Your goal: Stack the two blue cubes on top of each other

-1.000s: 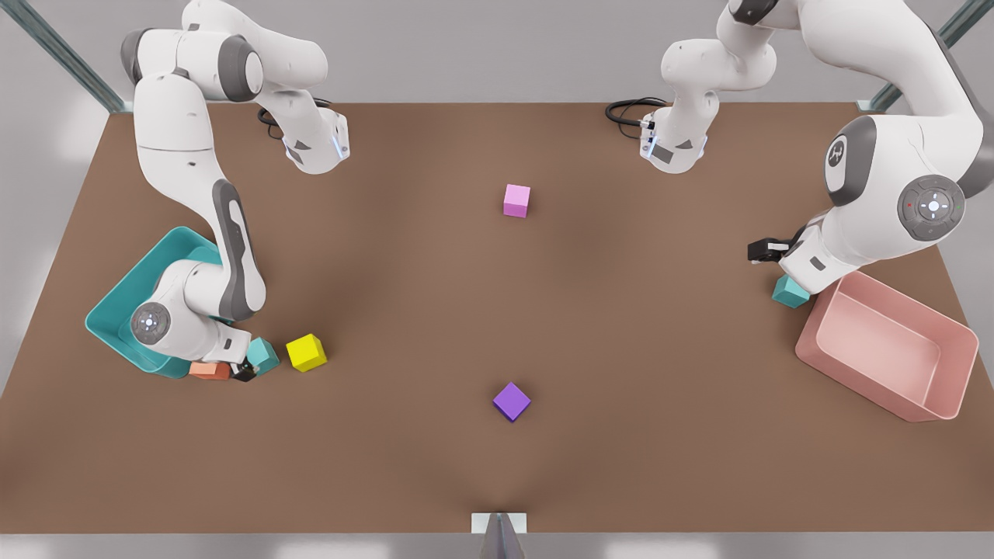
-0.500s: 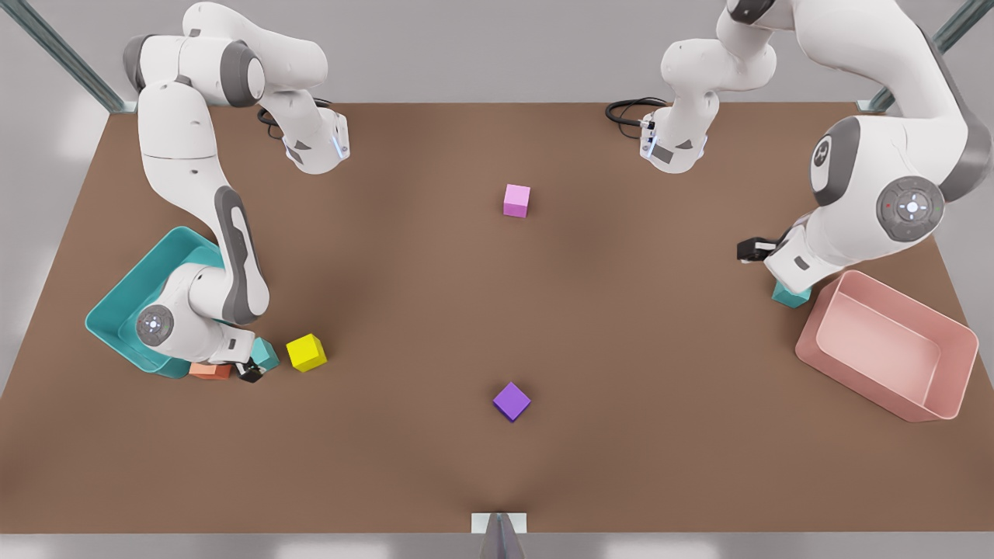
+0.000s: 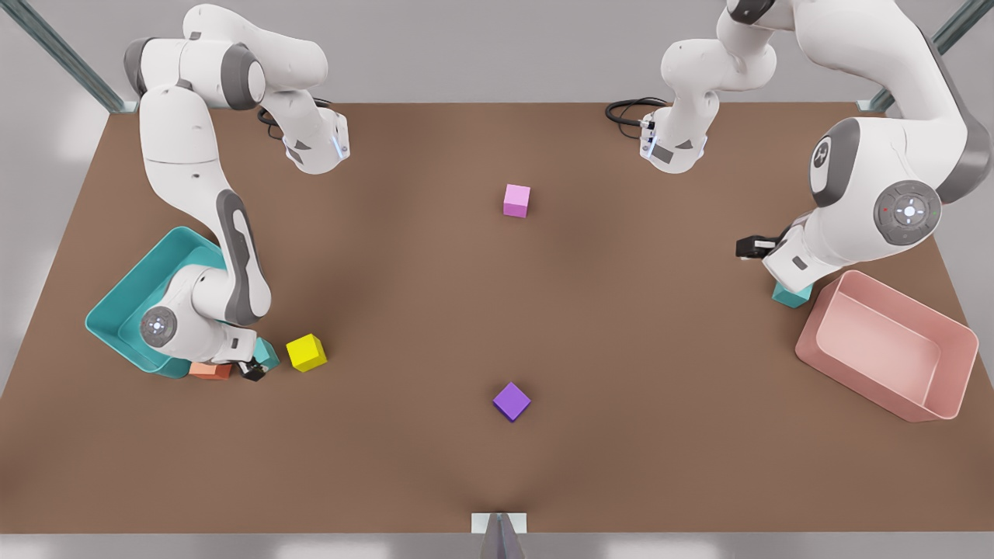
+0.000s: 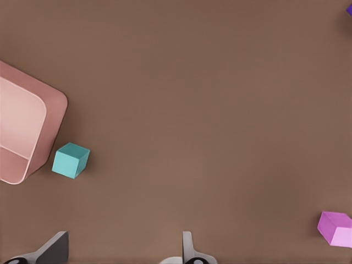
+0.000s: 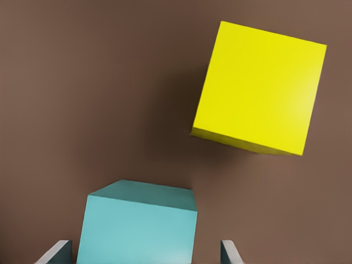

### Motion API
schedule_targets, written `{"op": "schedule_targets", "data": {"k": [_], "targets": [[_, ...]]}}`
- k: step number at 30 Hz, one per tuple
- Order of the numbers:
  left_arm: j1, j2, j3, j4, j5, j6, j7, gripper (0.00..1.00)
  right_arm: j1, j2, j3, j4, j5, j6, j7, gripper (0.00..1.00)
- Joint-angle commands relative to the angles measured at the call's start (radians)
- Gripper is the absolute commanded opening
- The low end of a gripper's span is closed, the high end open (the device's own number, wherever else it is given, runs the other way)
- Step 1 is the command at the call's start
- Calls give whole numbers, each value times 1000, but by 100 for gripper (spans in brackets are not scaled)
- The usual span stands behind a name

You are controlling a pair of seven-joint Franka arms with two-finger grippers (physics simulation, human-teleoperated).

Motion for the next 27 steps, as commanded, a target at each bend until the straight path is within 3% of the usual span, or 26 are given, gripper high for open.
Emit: {"op": "schedule_targets", "data": {"k": [1,10,16,17,20,27], "targets": [[1,-1,1,0,1,-5,-2,100,0,1,-1,-4,12,2,-23,100],[2,0,1,-1,1,-5,-2,100,-2,42,-2,0,26,42,-23,100],[2,0,-1,-1,1,-5,-2,100,-2,73,-2,7,47,77,-23,94],[2,0,0,-1,1,-5,-2,100,-2,72,-2,7,50,76,-23,79],[1,0,-1,-1,1,-5,-2,100,-2,67,-2,11,50,67,-23,54],[1,0,-1,-1,1,-5,-2,100,0,13,-2,47,63,-21,-21,50]]}}
